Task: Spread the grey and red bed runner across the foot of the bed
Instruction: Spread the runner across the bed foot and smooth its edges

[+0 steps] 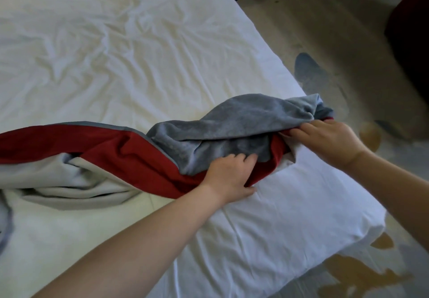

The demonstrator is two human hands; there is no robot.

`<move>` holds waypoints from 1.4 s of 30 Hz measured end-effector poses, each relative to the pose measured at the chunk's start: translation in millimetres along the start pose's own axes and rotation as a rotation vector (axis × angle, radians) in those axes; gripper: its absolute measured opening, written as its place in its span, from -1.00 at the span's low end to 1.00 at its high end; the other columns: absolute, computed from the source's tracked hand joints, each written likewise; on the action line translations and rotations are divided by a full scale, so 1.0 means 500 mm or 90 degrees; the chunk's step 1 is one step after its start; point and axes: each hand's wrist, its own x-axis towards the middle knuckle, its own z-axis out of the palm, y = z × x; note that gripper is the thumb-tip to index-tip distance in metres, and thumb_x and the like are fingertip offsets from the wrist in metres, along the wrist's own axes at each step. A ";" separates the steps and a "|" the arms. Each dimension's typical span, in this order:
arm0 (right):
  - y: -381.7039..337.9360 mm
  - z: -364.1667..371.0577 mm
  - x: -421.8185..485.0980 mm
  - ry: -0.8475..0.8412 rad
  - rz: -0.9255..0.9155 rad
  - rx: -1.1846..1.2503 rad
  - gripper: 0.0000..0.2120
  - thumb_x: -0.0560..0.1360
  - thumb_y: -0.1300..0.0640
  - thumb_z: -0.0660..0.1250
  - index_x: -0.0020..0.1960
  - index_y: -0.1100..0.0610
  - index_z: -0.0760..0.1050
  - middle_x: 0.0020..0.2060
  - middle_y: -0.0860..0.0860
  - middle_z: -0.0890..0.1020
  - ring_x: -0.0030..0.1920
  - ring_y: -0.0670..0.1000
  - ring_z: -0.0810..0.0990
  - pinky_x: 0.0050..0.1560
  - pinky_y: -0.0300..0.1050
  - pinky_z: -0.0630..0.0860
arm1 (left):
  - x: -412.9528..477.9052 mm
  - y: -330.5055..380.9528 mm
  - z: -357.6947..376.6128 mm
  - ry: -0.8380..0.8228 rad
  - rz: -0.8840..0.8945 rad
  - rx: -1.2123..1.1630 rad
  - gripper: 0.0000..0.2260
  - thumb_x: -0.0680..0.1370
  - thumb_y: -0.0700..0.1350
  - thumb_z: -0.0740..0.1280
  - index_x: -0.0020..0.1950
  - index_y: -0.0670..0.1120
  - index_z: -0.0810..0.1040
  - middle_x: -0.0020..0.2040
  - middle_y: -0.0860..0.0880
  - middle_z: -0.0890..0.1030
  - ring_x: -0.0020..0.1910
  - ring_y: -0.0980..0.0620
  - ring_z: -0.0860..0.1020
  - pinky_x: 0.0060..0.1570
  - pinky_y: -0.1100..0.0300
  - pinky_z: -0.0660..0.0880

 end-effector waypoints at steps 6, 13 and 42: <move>0.112 0.023 -0.121 -0.578 0.039 -0.200 -0.80 0.48 0.05 0.25 0.07 0.04 0.53 -0.02 0.00 0.61 -0.13 0.01 0.54 -0.23 -0.22 0.39 | -0.016 0.063 -0.008 -0.074 0.274 -0.028 -0.83 0.45 -0.10 0.30 0.00 -0.12 0.53 -0.07 -0.11 0.62 -0.08 -0.18 0.59 -0.27 0.12 0.39; 0.120 0.022 -0.130 -0.455 0.370 0.002 -0.81 0.42 0.03 0.25 -0.04 -0.19 0.55 -0.18 -0.19 0.58 -0.14 -0.10 0.59 -0.19 -0.21 0.53 | 0.000 0.060 -0.046 -0.007 0.292 -0.061 -0.78 0.52 0.02 0.30 -0.15 -0.10 0.62 -0.19 -0.10 0.63 -0.18 -0.16 0.60 -0.32 0.14 0.45; 0.163 0.030 0.150 -0.004 0.856 0.565 -0.18 0.29 0.12 0.43 0.47 0.07 0.14 0.37 0.17 0.24 0.22 0.22 0.45 0.16 0.06 0.48 | 0.167 -0.126 -0.077 0.153 -0.223 -0.252 -0.33 0.50 -0.21 0.36 0.52 -0.03 0.10 0.53 -0.19 0.01 0.24 -0.18 0.46 0.10 0.04 0.50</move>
